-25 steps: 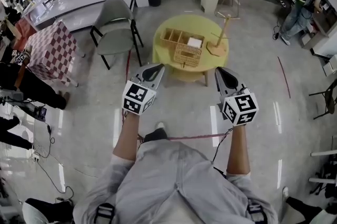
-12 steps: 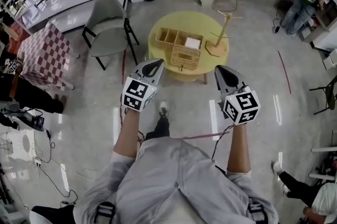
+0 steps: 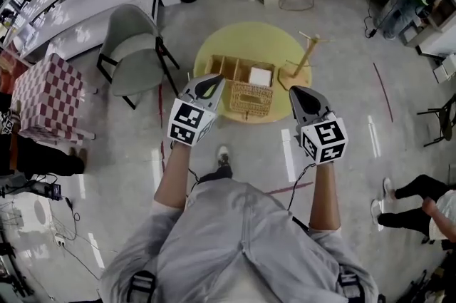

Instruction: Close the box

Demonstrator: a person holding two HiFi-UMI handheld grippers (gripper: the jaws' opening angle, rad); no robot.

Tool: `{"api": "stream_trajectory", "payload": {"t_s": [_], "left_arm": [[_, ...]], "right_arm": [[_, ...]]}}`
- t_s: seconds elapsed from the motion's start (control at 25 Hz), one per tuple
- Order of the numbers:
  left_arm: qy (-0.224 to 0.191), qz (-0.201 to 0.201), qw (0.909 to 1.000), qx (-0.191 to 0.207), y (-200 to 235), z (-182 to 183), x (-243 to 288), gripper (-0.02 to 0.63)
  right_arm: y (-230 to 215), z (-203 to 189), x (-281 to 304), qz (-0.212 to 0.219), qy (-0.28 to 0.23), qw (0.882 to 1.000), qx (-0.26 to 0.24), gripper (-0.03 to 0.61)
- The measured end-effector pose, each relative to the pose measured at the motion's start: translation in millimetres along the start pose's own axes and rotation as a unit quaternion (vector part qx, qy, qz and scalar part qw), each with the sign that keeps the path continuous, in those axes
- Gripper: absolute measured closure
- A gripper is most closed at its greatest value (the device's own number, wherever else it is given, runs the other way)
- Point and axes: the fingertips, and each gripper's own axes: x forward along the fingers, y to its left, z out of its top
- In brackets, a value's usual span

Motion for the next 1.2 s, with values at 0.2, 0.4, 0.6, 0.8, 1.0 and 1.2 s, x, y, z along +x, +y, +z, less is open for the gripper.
{"api": "stream_trajectory", "payload": {"t_s": [0.2, 0.4, 0.6, 0.8, 1.0, 1.2], "left_arm": [[0.008, -0.025, 0.9996, -0.004, 37, -5, 48, 0.584], [0.014, -0.048, 0.9986, -0.018, 59, -19, 87, 0.584], [0.019, -0.057, 0.9976, -0.034, 73, -28, 117, 0.584], [0.03, -0.042, 0.9977, -0.044, 72, -35, 138, 0.584], [0.041, -0.009, 0.9972, -0.061, 63, -43, 151, 0.584], [0.074, 0.008, 0.9944, -0.075, 38, -62, 155, 0.584]], "right_arm": [[-29, 1, 54, -0.021, 0.013, 1.0, 0.01, 0.563], [-49, -8, 91, -0.037, 0.03, 0.999, 0.016, 0.563], [-75, -14, 105, -0.052, 0.041, 0.997, 0.026, 0.563], [-102, -20, 108, -0.047, 0.04, 0.998, 0.028, 0.563], [-122, -31, 106, -0.019, 0.041, 0.999, 0.03, 0.563], [-136, -57, 100, 0.01, 0.054, 0.998, 0.038, 0.563]]}}
